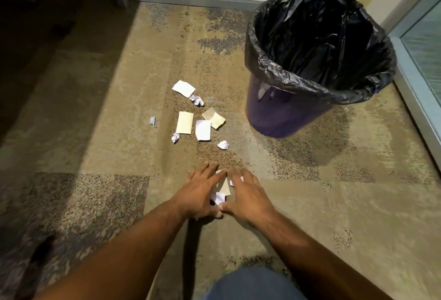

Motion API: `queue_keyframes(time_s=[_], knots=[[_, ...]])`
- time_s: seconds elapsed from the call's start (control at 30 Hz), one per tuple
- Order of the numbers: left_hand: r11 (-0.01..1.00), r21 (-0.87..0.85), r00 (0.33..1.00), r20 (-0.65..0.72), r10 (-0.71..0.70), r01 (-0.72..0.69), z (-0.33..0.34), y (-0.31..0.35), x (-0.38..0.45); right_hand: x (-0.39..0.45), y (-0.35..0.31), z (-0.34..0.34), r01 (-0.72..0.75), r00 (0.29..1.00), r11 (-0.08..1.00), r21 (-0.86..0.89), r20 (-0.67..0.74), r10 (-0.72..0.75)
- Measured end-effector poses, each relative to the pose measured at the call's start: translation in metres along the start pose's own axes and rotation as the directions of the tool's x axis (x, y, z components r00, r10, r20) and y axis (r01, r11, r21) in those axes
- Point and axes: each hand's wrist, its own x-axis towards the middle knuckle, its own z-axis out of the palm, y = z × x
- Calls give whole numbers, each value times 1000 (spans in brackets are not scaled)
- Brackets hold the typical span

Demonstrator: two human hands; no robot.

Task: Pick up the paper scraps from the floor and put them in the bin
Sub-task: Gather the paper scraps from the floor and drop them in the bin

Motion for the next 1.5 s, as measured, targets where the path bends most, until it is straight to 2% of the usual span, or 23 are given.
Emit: queue_keyframes(time_s=[0.2, 0.33, 0.5, 0.63, 0.8, 0.97, 1.17, 1.33, 1.43, 1.5], knots=[[989, 98, 991, -63, 115, -109, 15, -16, -22, 4, -9, 24, 72, 994, 995, -65, -78, -77], [981, 109, 967, -183, 177, -159, 28, -32, -40, 9, -20, 29, 176, 978, 975, -135, -89, -189], [985, 62, 925, -337, 174, -163, 32, -32, -43, 9, -25, 31, 257, 956, 959, -119, -111, -270], [990, 38, 916, -374, 143, -139, 31, -30, -41, 10, -24, 27, 280, 948, 948, -152, -110, -298], [992, -43, 910, -404, 91, -118, 33, -28, -38, 11, -27, 30, 218, 966, 974, -63, -129, -225], [976, -202, 919, -394, -9, -77, 33, -23, -39, 12, -29, 35, 117, 981, 973, 201, -173, -82], [908, -416, 913, -355, -200, 37, 26, -15, -25, 8, -37, 23, 79, 987, 981, 176, -155, -51], [895, -441, 921, -321, -220, 61, 17, -11, -25, 1, -41, 13, -36, 993, 971, 235, -101, 61], [896, -442, 929, -306, -205, 52, 11, -7, -25, -4, -43, 2, -41, 986, 969, 245, -144, 78], [889, -457, 913, -350, -208, 27, 0, 0, -25, -7, -45, -11, -13, 979, 968, 250, -192, 63]])
